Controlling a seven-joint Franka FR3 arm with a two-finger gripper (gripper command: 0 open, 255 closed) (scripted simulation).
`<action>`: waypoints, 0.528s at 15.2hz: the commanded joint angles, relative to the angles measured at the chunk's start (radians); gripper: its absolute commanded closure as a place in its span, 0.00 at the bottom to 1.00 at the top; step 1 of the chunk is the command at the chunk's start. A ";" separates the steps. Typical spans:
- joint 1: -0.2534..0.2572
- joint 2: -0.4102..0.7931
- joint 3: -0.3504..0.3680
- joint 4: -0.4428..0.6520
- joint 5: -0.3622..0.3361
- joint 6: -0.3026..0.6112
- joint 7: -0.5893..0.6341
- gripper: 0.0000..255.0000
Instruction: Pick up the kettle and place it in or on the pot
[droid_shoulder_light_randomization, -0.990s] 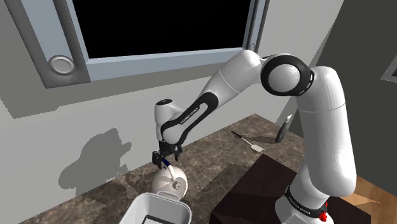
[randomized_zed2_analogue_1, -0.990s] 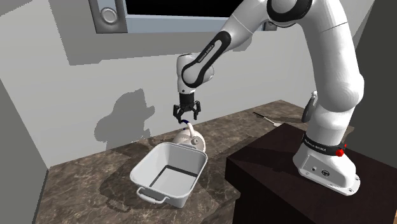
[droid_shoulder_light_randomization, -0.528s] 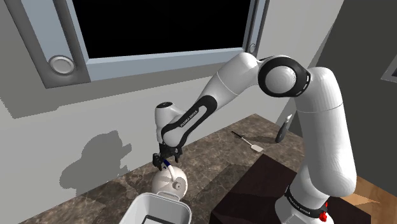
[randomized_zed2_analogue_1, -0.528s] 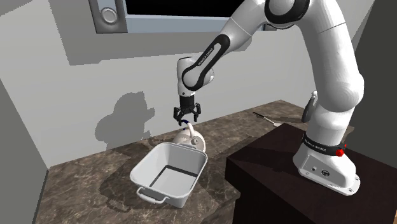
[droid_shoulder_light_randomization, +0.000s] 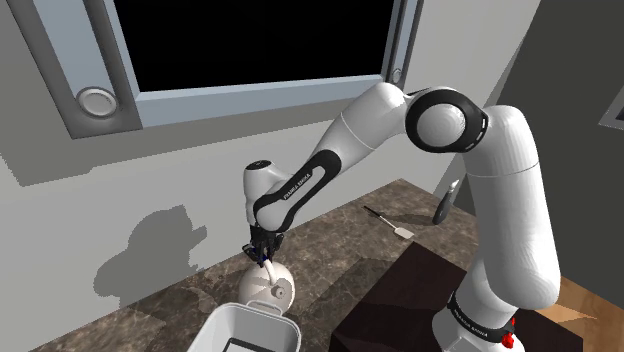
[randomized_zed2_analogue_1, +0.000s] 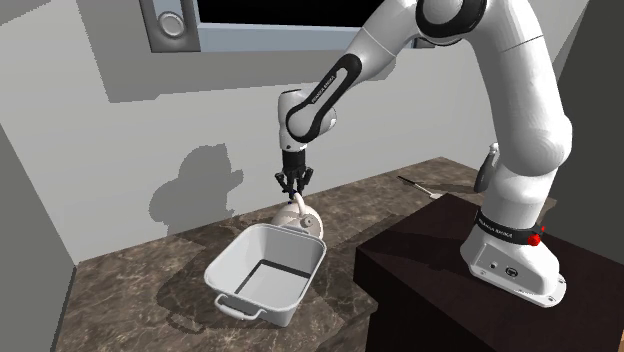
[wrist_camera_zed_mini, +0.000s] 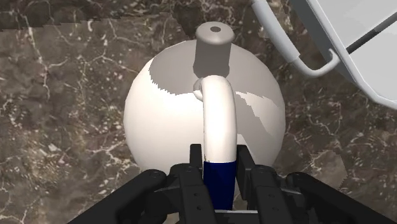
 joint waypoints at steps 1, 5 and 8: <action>0.000 0.000 0.000 0.000 0.000 0.000 0.000 1.00; 0.000 0.000 0.000 0.000 0.000 0.000 0.000 1.00; -0.005 -0.031 0.006 -0.002 0.008 -0.029 -0.003 1.00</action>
